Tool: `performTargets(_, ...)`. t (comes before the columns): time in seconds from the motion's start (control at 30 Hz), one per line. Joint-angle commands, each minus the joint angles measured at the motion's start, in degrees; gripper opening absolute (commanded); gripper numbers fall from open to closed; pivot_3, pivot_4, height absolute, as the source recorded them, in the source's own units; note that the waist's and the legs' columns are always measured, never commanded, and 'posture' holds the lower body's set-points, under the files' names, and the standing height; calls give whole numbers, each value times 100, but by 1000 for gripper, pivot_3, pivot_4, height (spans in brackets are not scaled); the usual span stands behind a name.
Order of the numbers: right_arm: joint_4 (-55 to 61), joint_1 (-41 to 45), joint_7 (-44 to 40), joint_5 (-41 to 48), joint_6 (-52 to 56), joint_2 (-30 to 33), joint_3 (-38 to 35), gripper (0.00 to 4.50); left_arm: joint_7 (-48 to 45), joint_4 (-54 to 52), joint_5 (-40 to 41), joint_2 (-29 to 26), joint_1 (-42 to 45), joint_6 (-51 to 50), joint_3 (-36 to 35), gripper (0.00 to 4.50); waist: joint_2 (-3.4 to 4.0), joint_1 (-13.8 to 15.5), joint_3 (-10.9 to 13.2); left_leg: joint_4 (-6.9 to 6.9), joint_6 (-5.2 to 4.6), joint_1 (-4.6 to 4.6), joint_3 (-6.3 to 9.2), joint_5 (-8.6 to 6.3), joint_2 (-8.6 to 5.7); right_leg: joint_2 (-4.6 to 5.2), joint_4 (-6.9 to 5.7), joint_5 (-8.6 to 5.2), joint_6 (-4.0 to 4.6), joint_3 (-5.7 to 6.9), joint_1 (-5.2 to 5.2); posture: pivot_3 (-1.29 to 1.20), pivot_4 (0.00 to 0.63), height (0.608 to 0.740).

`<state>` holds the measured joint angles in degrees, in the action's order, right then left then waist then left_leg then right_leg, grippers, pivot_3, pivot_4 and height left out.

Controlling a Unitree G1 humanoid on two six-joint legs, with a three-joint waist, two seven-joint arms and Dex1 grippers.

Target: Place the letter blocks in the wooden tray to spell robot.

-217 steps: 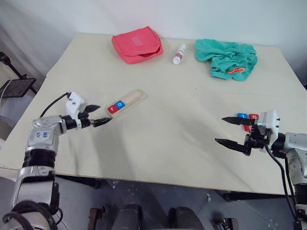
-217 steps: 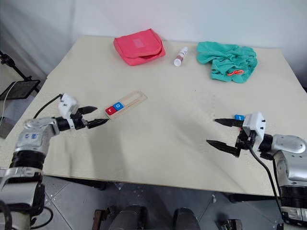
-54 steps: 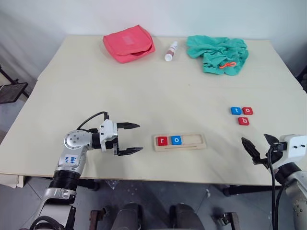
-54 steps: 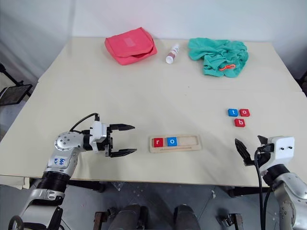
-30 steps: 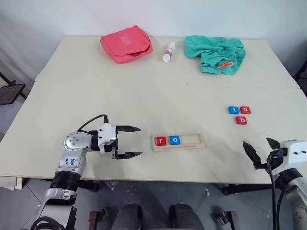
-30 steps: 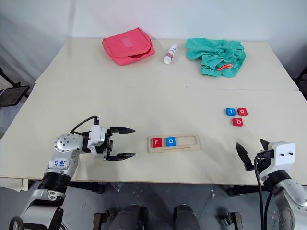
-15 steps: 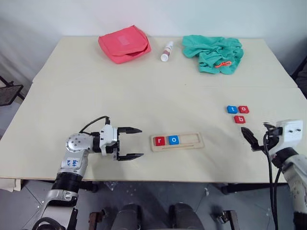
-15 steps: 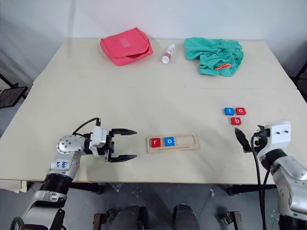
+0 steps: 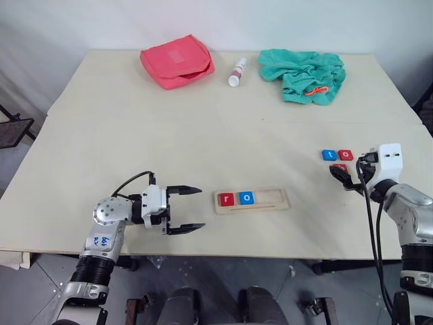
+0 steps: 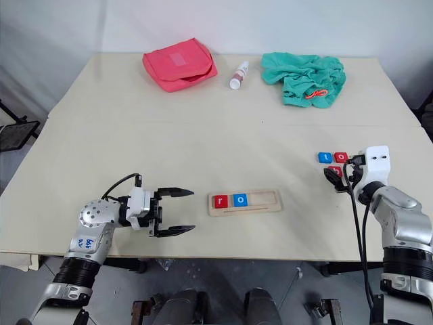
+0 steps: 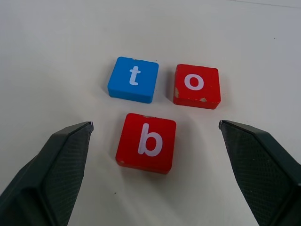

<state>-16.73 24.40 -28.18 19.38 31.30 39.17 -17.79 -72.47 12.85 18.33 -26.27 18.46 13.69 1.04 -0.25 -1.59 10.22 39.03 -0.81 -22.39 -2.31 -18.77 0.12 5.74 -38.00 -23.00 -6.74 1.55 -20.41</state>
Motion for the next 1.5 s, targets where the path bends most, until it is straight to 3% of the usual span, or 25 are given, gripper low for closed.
performTargets(0.03,15,82,-106,-46,78,41,92,4500,113,-262,152,-3,-84,-10,-40,4479,0,-1,0,0,0,0,1,0,2,-1,0,0,0,1,0,0,150,740)
performTargets(0.33,-181,60,25,-104,253,-106,209,4500,169,-344,172,4,-174,-21,13,4479,0,0,0,1,0,1,4,0,1,-1,2,0,0,5,4,0,150,740)
performTargets(0.43,-234,78,148,-139,242,-125,178,3871,167,-321,175,4,-157,-24,9,4500,0,-5,0,1,0,1,5,0,2,-1,2,0,0,6,5,0,150,740)
performTargets(0.67,-189,-12,288,-161,86,-209,151,1562,99,-125,157,11,-40,33,12,4500,-1,-1,0,3,0,2,7,0,1,0,4,0,0,9,9,0,150,740)
performTargets(0.7,-184,-20,317,-169,48,-228,141,1463,96,-103,153,22,-19,35,17,4500,-1,-1,0,4,0,2,7,0,1,0,4,0,0,9,10,0,150,740)
performTargets(0.97,657,-337,700,-24,-110,-385,-147,1466,-35,108,145,65,133,91,33,4500,-1,3,0,4,0,1,12,0,0,1,5,0,0,15,13,0,150,740)
performTargets(1.13,3221,-1535,1356,411,858,-912,-436,1466,-196,334,163,53,232,160,14,4500,0,23,-1,-4,1,-2,26,0,2,1,4,0,0,28,11,0,150,740)
performTargets(1.27,4479,-2261,1811,558,1402,-1402,-458,1466,-314,483,191,54,272,209,-10,4500,0,16,-1,-5,2,-3,26,1,-1,3,7,0,0,30,12,0,150,740)
performTargets(1.5,5057,-2755,2158,605,1693,-1972,-324,1466,-353,788,157,103,426,398,-58,4500,0,11,-1,-5,4,1,24,2,-4,1,8,0,0,23,14,0,150,740)
